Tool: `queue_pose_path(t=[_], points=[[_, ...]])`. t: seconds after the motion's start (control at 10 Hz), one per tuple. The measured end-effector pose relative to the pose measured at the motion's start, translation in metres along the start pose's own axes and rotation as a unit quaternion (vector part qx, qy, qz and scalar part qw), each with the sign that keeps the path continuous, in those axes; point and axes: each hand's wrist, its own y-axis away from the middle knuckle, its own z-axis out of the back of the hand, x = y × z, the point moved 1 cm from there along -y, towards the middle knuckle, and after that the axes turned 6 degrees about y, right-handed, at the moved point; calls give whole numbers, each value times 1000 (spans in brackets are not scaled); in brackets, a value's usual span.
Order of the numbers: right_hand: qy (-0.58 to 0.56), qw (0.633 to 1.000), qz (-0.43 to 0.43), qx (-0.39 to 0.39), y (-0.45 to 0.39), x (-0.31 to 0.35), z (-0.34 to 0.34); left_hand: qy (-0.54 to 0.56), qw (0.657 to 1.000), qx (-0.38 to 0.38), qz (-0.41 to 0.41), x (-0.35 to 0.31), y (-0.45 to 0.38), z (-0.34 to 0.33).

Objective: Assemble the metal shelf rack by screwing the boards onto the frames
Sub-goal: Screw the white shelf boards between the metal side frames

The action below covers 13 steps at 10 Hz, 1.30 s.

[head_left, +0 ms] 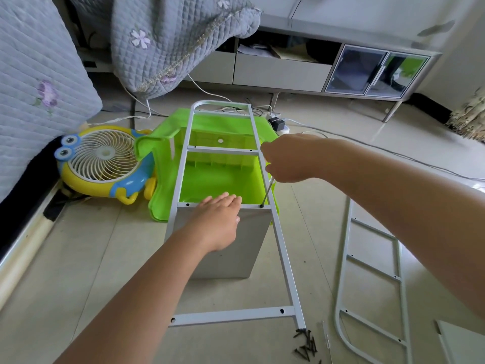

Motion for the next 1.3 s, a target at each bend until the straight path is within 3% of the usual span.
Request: queue_pose_path(t=[0.2, 0.5, 0.8, 1.0, 1.1, 1.3], points=[[-88, 995, 51, -8, 2, 1, -3, 0, 1000, -3, -1, -1, 2, 1], [-10, 999, 28, -38, 0, 2, -4, 3, 1000, -2, -2, 0, 3, -2], [-59, 997, 39, 37, 15, 2, 4, -2, 1000, 5, 4, -1, 4, -1], [-69, 996, -19, 51, 4, 2, 3, -6, 999, 49, 10, -3, 7, 4], [-35, 997, -8, 75, 4, -1, 5, -5, 998, 61, 17, -3, 7, 3], [-39, 999, 17, 30, 12, 5, 4, -3, 998, 67, 22, -4, 8, 2]])
